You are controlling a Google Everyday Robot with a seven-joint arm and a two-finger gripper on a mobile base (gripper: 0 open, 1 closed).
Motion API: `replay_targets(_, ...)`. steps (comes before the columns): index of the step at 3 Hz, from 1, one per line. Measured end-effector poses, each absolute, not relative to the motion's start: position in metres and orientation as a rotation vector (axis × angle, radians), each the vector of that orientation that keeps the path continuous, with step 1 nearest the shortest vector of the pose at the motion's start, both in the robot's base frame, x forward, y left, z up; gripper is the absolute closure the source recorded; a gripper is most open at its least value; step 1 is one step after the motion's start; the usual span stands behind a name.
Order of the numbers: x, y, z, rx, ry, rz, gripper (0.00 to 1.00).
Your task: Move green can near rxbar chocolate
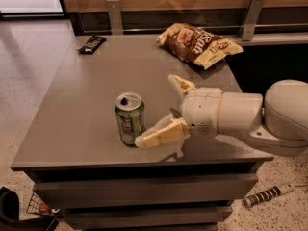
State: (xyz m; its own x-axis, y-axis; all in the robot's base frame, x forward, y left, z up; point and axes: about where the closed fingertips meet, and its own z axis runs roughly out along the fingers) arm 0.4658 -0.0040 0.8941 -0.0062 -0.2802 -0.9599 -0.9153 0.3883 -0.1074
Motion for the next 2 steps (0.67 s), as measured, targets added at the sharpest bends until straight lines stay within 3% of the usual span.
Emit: replay_targets(2, 0.460, 0.033, 0.895, -1.109, 1.445, 0.796, 0.00)
